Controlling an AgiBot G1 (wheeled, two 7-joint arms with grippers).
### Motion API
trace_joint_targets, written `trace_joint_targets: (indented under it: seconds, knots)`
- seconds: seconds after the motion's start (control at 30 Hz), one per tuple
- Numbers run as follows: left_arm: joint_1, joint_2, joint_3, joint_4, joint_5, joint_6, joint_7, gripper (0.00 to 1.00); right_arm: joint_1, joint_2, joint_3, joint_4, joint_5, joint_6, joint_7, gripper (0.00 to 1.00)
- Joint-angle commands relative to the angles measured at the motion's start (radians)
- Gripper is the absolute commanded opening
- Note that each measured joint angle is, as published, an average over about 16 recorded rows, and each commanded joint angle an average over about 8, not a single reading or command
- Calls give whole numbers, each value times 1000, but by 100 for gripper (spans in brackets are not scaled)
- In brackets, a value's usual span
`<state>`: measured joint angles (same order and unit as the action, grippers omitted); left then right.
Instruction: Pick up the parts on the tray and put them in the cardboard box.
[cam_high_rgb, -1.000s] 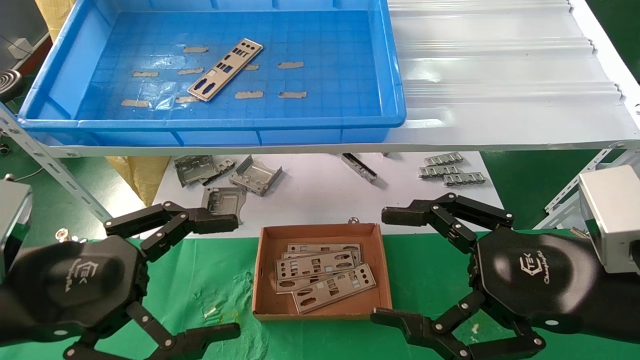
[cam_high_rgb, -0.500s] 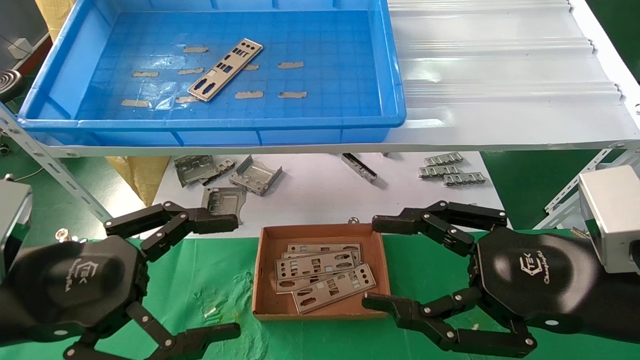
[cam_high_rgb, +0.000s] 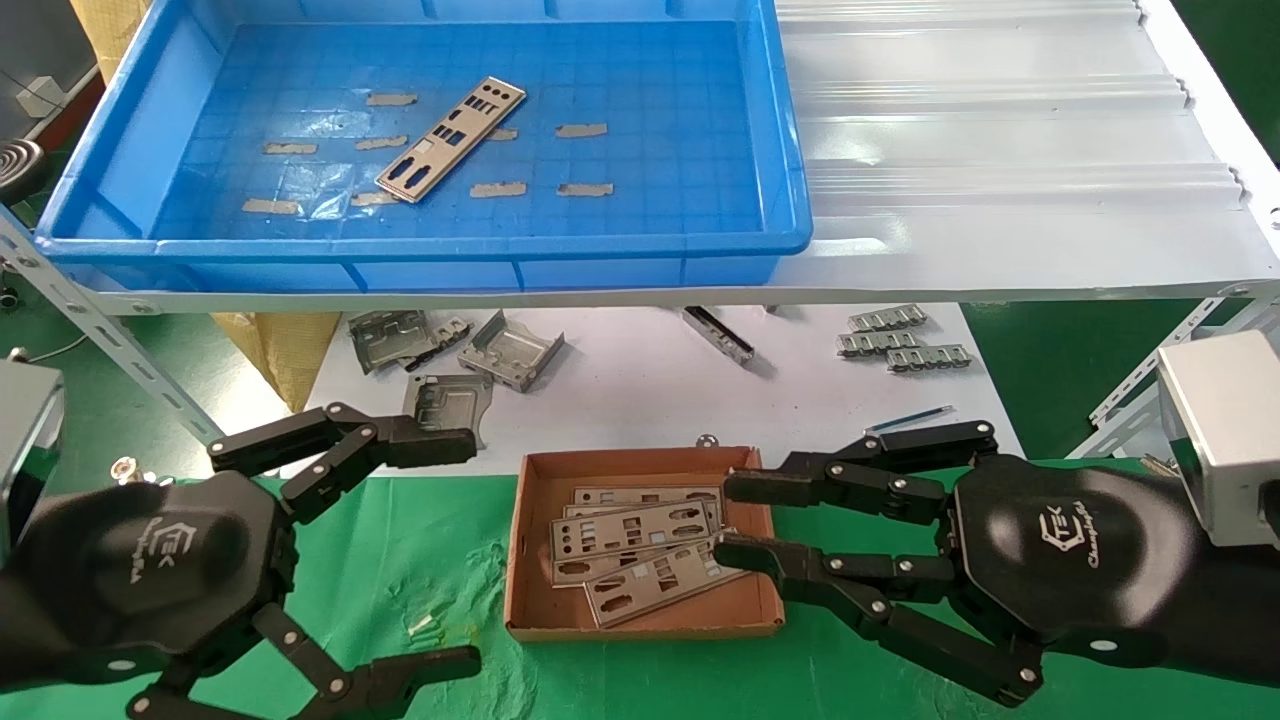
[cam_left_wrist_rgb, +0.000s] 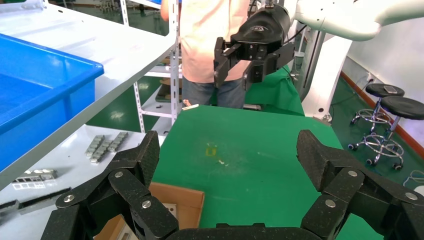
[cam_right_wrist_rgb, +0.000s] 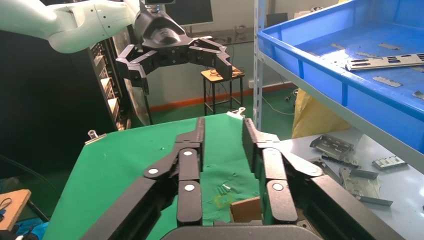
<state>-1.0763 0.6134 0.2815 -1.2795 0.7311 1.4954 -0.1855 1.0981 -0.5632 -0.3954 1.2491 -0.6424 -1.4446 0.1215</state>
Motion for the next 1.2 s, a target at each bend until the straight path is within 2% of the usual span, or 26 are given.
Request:
trace_joint_targets:
  seconds: [0.03, 1.2]
  knots:
    - [0, 0, 0, 0, 0, 0, 0, 100, 0, 0, 0, 0, 0, 0, 0, 0]
    - [0, 0, 0, 0, 0, 0, 0, 100, 0, 0, 0, 0, 0, 0, 0, 0]
